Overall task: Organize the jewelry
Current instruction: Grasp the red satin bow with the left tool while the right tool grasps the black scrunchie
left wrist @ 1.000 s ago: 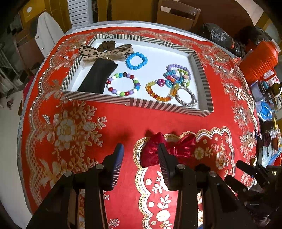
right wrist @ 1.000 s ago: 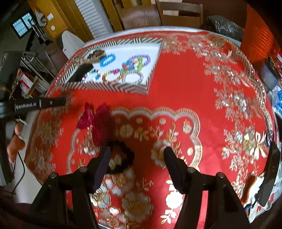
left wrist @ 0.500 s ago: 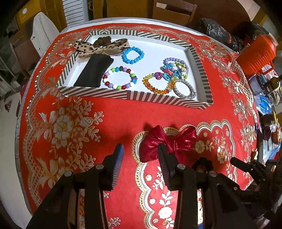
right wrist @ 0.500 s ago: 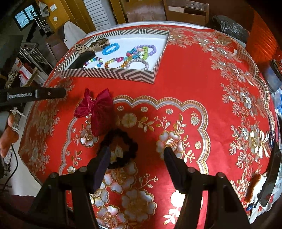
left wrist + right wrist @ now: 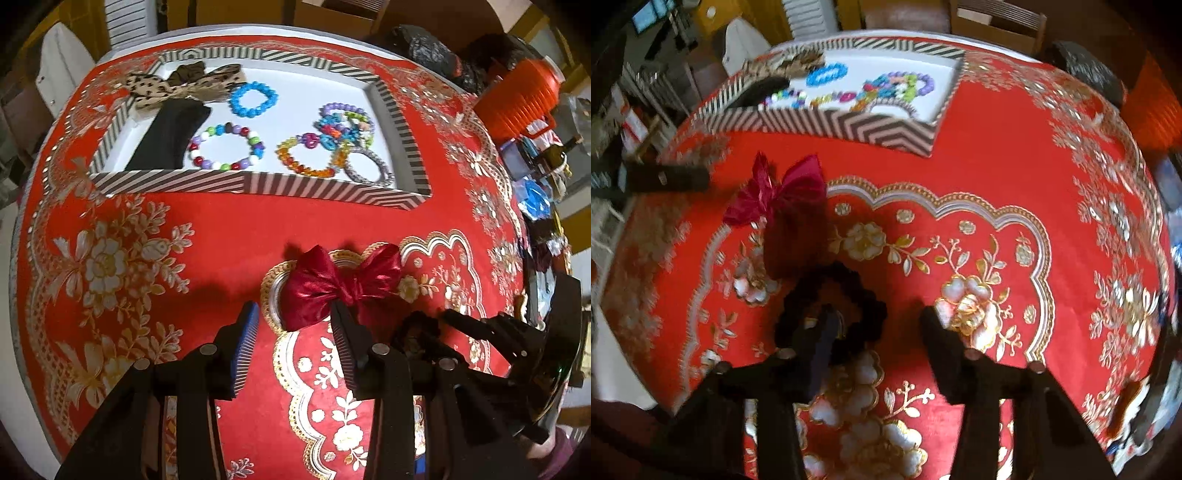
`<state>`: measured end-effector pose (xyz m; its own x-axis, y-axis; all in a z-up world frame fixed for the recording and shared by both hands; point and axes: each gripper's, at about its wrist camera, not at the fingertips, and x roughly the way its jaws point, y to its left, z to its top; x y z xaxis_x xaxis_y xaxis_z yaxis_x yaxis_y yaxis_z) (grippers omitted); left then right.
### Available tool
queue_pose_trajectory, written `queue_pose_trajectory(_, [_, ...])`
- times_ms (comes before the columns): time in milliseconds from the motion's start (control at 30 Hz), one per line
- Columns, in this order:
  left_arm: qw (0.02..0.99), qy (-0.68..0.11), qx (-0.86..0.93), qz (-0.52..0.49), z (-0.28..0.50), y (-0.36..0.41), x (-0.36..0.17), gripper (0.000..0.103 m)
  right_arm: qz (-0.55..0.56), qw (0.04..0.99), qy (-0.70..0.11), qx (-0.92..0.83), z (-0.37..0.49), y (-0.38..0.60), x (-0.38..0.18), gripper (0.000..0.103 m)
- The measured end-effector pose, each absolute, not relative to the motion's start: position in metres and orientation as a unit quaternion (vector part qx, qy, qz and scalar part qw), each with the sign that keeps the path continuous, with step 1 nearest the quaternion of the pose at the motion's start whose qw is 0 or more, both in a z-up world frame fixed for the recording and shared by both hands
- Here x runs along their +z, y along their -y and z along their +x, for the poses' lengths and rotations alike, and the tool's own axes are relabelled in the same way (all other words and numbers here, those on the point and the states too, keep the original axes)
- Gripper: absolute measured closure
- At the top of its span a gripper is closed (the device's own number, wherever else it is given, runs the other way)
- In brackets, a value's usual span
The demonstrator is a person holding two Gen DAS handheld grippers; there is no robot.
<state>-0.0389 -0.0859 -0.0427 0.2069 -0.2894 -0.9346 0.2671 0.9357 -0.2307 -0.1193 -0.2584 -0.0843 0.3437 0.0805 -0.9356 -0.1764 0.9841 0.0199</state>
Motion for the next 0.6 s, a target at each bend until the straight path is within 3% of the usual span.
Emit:
queue_pose_trajectory(100, [0.775, -0.600, -0.200, -0.003, -0.037, 0.092, -0.041, 0.077, -0.048, 0.820, -0.566, 0.070, -0.120, 0.262, -0.084, 0.084])
queue_pose_trajectory(167, [0.772, -0.597, -0.218, 0.007, -0.037, 0.100, -0.040, 0.073, -0.038, 0.820, -0.568, 0.061, -0.122, 0.271, -0.084, 0.087])
queue_pose_trajectory(600, [0.705, -0.569, -0.357, 0.227, -0.038, 0.153, -0.056, 0.068, 0.017, 0.820, -0.570, 0.049, -0.128, 0.302, -0.083, 0.084])
